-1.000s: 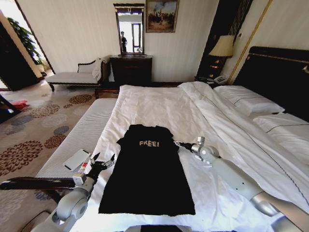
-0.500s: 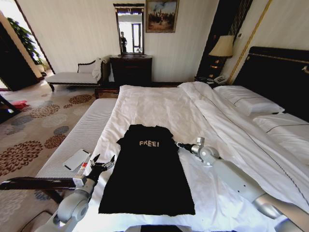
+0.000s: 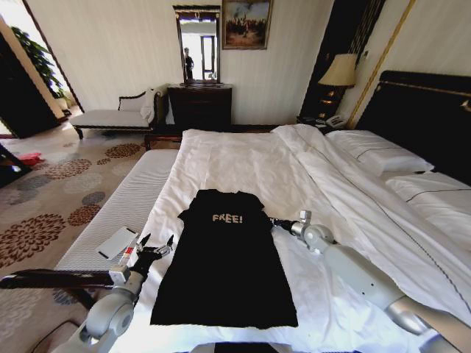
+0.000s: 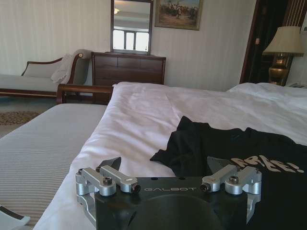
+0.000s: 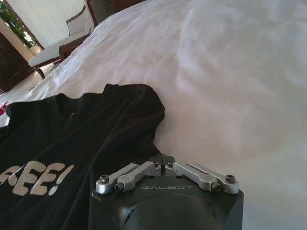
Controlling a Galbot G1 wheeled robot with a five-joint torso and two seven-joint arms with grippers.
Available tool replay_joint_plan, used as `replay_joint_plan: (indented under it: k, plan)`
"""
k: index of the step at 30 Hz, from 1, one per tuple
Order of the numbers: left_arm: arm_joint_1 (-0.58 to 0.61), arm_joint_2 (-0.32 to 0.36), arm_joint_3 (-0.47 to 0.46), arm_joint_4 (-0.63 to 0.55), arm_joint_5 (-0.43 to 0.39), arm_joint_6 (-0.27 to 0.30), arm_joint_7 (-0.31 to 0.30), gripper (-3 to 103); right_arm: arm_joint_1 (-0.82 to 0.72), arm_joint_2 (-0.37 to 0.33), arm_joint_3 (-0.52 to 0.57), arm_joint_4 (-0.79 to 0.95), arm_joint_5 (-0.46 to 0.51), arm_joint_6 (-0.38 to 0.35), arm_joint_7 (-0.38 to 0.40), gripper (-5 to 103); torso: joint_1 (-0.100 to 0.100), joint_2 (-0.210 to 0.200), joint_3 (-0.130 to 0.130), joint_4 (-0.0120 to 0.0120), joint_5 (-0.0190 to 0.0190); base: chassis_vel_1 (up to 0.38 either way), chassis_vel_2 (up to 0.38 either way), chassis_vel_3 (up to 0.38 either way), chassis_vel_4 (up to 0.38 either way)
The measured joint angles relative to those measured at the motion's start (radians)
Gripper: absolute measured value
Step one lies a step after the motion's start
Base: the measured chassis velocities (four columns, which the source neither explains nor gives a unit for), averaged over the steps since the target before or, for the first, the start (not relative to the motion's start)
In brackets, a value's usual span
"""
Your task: Fold the clothes on the bed.
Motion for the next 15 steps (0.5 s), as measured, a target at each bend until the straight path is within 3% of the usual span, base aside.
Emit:
replay_joint_plan:
  k: [15]
  plan:
    - [-0.009,-0.003,0.007,0.001,-0.005,-0.001,0.000,100,0.000,-0.052,0.042,0.002,0.010,0.014,0.009,0,0.000,0.000,0.000,0.0001,0.0001,0.000,0.000,0.000,0.000]
